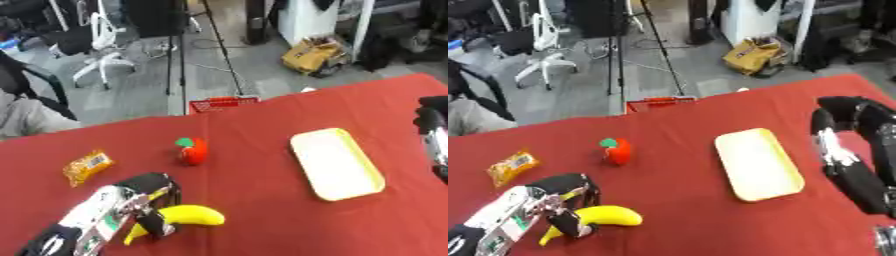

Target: Pick up objects on the table and place them in the box.

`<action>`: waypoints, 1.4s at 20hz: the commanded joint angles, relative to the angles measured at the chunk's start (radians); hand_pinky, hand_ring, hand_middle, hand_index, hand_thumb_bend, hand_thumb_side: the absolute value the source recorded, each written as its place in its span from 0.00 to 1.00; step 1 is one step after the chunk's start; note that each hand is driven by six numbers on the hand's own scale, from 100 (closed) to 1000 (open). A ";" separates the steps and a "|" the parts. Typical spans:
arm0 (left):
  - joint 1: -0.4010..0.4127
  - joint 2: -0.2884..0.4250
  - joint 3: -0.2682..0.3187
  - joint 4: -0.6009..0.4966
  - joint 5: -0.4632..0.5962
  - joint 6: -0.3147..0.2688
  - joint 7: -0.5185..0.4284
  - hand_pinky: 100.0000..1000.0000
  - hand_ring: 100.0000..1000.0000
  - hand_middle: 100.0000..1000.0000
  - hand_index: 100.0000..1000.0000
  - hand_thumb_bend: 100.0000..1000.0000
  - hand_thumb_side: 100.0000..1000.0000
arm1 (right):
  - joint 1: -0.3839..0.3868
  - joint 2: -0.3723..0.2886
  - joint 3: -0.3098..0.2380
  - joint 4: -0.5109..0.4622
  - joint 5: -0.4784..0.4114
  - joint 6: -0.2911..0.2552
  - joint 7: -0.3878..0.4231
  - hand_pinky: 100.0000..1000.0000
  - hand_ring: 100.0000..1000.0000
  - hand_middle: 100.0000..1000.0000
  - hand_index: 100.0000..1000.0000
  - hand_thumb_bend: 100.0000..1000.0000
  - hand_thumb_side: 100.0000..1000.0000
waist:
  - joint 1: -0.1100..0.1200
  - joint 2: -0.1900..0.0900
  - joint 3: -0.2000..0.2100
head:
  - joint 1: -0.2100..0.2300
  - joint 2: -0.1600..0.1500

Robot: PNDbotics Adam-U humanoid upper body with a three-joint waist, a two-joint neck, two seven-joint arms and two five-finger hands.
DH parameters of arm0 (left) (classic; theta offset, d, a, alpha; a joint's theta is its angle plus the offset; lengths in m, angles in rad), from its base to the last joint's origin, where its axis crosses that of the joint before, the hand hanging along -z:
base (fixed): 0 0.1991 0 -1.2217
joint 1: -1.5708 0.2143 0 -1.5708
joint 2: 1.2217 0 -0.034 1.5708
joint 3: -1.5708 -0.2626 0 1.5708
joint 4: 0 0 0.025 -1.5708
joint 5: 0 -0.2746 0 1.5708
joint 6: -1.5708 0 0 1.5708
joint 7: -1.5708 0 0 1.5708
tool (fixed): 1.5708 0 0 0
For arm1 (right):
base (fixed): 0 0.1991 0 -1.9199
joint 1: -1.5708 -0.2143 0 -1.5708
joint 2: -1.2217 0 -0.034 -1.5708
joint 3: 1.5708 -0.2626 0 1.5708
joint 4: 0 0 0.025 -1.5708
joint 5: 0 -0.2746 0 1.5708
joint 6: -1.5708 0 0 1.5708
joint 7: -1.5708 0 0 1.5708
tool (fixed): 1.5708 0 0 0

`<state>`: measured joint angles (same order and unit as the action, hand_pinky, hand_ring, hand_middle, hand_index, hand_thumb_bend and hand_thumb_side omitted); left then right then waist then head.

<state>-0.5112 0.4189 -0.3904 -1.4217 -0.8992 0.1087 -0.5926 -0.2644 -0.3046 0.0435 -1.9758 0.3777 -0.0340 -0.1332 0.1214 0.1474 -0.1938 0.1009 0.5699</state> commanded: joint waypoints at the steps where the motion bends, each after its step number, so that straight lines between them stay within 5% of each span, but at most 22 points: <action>1: -0.003 0.006 0.005 0.002 0.002 0.000 0.004 0.43 0.14 0.23 0.38 0.00 0.05 | -0.012 -0.013 -0.005 -0.024 -0.002 0.000 -0.004 0.55 0.57 0.56 0.72 0.17 0.63 | -0.023 -0.025 0.000 | -0.001 -0.010; 11: -0.078 -0.013 0.049 -0.055 0.001 0.037 0.036 0.42 0.13 0.21 0.36 0.00 0.05 | -0.009 -0.013 -0.005 -0.024 -0.002 0.001 -0.005 0.55 0.57 0.56 0.72 0.18 0.63 | -0.025 -0.028 0.004 | -0.004 -0.008; 21: -0.185 -0.091 0.033 -0.016 -0.073 0.016 0.051 0.43 0.14 0.22 0.37 0.00 0.05 | -0.009 -0.008 -0.003 -0.024 -0.004 0.001 -0.002 0.55 0.57 0.56 0.72 0.18 0.63 | -0.029 -0.031 -0.004 | -0.001 -0.008; 23: -0.188 -0.091 0.029 -0.006 -0.078 0.007 0.036 0.47 0.19 0.26 0.41 0.06 0.09 | -0.009 -0.009 -0.003 -0.024 -0.004 0.001 -0.003 0.55 0.57 0.56 0.72 0.18 0.63 | -0.029 -0.031 -0.006 | -0.001 -0.007; 24: -0.189 -0.090 0.029 -0.002 -0.081 0.003 0.025 0.50 0.25 0.31 0.47 0.25 0.15 | -0.009 -0.009 -0.003 -0.024 -0.004 0.001 -0.003 0.55 0.57 0.56 0.72 0.18 0.63 | -0.029 -0.032 -0.006 | -0.001 -0.007; 25: -0.188 -0.087 0.033 0.005 -0.084 0.001 0.014 0.50 0.25 0.31 0.47 0.25 0.15 | -0.009 -0.009 -0.003 -0.024 -0.004 0.002 -0.003 0.55 0.57 0.56 0.72 0.18 0.63 | -0.028 -0.032 -0.006 | -0.001 -0.008; 26: -0.187 -0.085 0.036 0.013 -0.087 -0.001 0.004 0.56 0.37 0.41 0.54 0.46 0.24 | -0.009 -0.008 -0.003 -0.024 -0.004 0.002 -0.003 0.55 0.57 0.56 0.72 0.18 0.63 | -0.028 -0.033 -0.006 | -0.001 -0.009; 27: -0.185 -0.084 0.038 0.023 -0.089 -0.006 -0.013 0.56 0.37 0.41 0.54 0.46 0.24 | -0.009 -0.008 -0.003 -0.024 -0.004 0.002 -0.002 0.55 0.57 0.56 0.72 0.18 0.63 | -0.028 -0.033 -0.005 | -0.002 -0.010; 28: -0.184 -0.083 0.041 0.031 -0.092 -0.011 -0.028 0.62 0.47 0.49 0.61 0.71 0.32 | -0.009 -0.008 -0.003 -0.024 -0.004 0.002 -0.002 0.55 0.57 0.56 0.72 0.18 0.63 | -0.029 -0.033 -0.005 | -0.002 -0.010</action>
<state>-0.6786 0.3162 -0.3631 -1.3881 -0.9850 0.1020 -0.6075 -0.2639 -0.3044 0.0437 -1.9758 0.3776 -0.0323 -0.1349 0.1207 0.1473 -0.1993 0.0980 0.5699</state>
